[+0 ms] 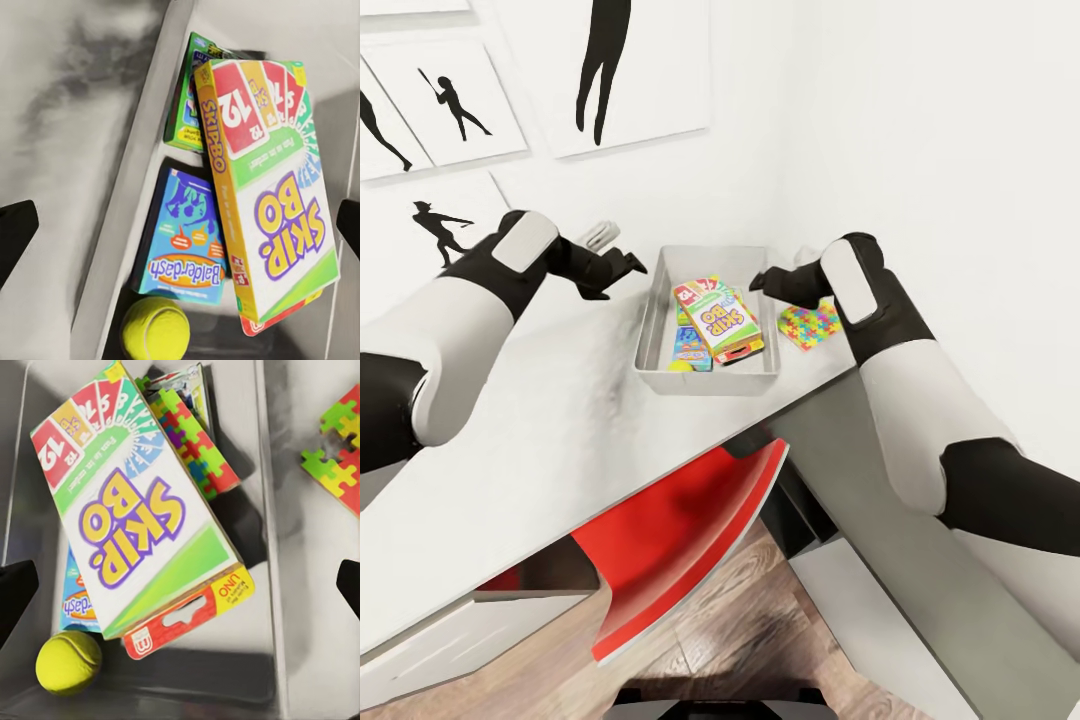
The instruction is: Put all the toys in the child's room - the three board games (two on the bed and one on the table), the two jigsaw puzzles on the table, and the tennis ball on the table - inside the toy box on the table in the child's room.
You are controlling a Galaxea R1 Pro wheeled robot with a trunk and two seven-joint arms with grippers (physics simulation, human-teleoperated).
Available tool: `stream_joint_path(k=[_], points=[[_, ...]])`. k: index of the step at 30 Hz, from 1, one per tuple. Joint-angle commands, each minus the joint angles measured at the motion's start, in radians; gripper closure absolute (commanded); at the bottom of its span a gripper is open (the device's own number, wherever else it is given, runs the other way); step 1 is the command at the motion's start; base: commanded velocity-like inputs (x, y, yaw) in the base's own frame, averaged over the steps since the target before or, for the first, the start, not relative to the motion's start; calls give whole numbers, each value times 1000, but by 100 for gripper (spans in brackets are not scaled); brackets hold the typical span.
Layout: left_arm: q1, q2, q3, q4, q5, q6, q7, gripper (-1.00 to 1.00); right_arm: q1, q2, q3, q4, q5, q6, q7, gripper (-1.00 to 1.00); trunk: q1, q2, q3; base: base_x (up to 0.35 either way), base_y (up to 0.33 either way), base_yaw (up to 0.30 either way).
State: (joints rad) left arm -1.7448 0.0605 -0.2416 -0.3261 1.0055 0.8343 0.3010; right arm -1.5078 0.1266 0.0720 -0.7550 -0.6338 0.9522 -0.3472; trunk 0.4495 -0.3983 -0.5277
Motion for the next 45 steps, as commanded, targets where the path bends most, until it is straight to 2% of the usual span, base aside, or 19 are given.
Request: stream_joint_path(k=[1, 10, 22, 25, 28, 29, 31, 32, 34, 38, 45], points=[[0, 1, -11, -1, 11, -2, 7, -100, -5, 0, 4, 13, -11, -5, -10, -100, 1, -2, -1, 0, 0, 0], [20, 0, -28, -1, 10, -64, 7, -100, -19, 1, 26, 58, -10, -33, -9, -100, 1, -2, -1, 0, 0, 0], [30, -8, -33, 2, 4, -91, 5, -100, -24, 1, 37, 85, -10, -44, -10, -100, 1, -2, -1, 0, 0, 0], [34, -17, -34, 5, -14, -94, 4, -100, -24, 1, 38, 95, -10, -45, -9, -100, 1, -2, -1, 0, 0, 0], [45, -33, -34, 8, -61, -99, 3, -100, -24, 1, 40, 100, -10, -46, -9, -100, 1, -2, -1, 0, 0, 0], [45, -33, -34, 8, -61, -99, 3, -100, -24, 1, 40, 100, -10, -46, -9, -100, 1, -2, -1, 0, 0, 0], [52, -44, -33, 10, -92, -106, 0, -100, -23, 1, 42, 100, -10, -46, -8, -100, 1, -2, -1, 0, 0, 0], [52, -44, -33, 10, -92, -106, 0, -100, -23, 1, 42, 100, -10, -46, -8, -100, 1, -2, -1, 0, 0, 0], [57, -52, -33, 10, -115, -111, -6, -100, -23, 1, 44, 99, -9, -46, -8, -100, 1, -2, -1, 0, 0, 0], [63, -59, -33, 11, -136, -117, -27, -100, -21, 0, 47, 98, -9, -46, -7, -100, 1, -2, -1, 0, 0, 0], [81, -64, -33, 11, -150, -122, -56, -100, -14, -1, 49, 97, -9, -45, -7, -100, 1, -2, -1, 0, 0, 0]])
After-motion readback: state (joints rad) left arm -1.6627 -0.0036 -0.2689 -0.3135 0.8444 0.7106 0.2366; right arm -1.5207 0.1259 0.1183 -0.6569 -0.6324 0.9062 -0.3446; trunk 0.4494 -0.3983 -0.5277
